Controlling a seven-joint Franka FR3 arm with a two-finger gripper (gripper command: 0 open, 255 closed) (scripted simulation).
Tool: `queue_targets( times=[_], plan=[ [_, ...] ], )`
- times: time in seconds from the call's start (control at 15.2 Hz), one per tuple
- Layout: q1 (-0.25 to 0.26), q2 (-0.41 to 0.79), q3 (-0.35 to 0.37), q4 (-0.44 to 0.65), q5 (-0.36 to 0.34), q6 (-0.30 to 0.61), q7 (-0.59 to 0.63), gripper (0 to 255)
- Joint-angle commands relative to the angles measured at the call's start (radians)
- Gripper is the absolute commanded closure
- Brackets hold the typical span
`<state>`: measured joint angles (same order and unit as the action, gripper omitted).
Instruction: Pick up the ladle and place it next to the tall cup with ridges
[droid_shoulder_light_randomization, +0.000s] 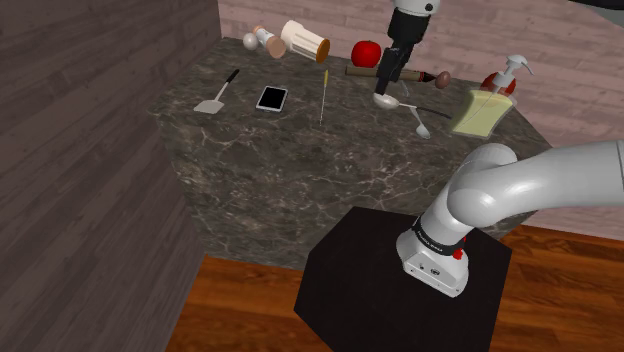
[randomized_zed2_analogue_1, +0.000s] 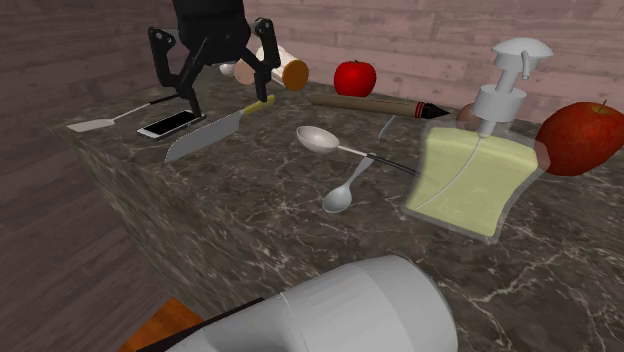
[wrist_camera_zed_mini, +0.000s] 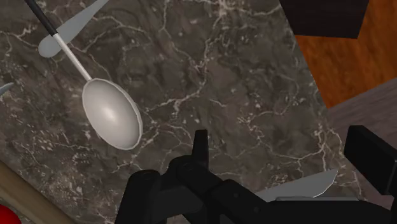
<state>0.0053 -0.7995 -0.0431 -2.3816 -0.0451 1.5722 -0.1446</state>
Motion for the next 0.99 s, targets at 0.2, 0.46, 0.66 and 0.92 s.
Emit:
queue_targets(
  times=[0.2,0.46,0.66,0.92],
  plan=[
    [-0.003,-0.07,-0.055,-0.086,-0.079,0.044,-0.122,0],
    [-0.014,-0.142,-0.143,-0.18,-0.195,0.114,-0.287,0],
    [-0.027,-0.177,-0.221,-0.233,-0.287,0.177,-0.413,0],
    [-0.044,-0.189,-0.34,-0.277,-0.411,0.279,-0.581,0]
  ],
)
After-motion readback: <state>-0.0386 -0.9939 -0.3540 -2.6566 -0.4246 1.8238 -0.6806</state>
